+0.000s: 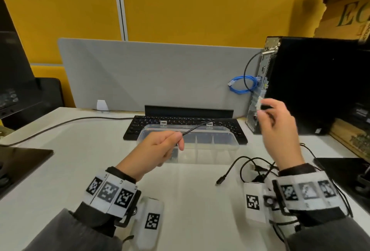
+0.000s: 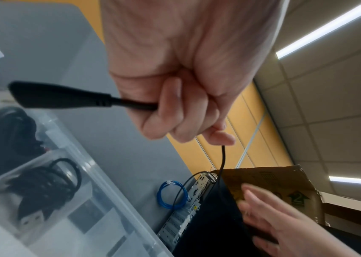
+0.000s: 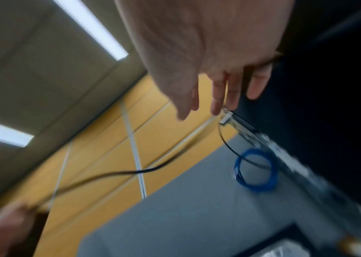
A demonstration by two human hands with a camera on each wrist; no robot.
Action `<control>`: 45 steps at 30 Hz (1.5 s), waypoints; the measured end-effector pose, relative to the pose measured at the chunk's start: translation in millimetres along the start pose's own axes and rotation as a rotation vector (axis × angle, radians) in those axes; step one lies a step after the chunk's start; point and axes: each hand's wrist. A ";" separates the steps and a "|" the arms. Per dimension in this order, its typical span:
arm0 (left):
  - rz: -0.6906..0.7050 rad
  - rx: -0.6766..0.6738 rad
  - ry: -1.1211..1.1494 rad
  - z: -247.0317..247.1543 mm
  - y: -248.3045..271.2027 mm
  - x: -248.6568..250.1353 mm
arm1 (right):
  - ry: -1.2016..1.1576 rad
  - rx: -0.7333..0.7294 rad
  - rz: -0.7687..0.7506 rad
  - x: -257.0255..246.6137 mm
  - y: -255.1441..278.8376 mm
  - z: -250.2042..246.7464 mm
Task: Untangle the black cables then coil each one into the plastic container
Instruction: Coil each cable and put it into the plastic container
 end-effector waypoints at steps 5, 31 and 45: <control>0.021 -0.008 0.119 16.0 -2.0 -0.5 | 0.367 -0.462 -0.397 -51.0 45.8 32.6; 0.110 0.147 0.163 8.9 1.1 -11.5 | 0.148 -0.496 -0.518 -83.3 58.3 20.1; 0.091 0.206 0.949 -0.7 2.0 -0.3 | 0.209 -1.008 -0.409 -59.2 64.2 47.8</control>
Point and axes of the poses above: each hand's wrist, its own y-axis away from the middle knuckle, its own z-axis out of the palm, x = y × z, and after that the axes turned 2 degrees about -y, right-handed
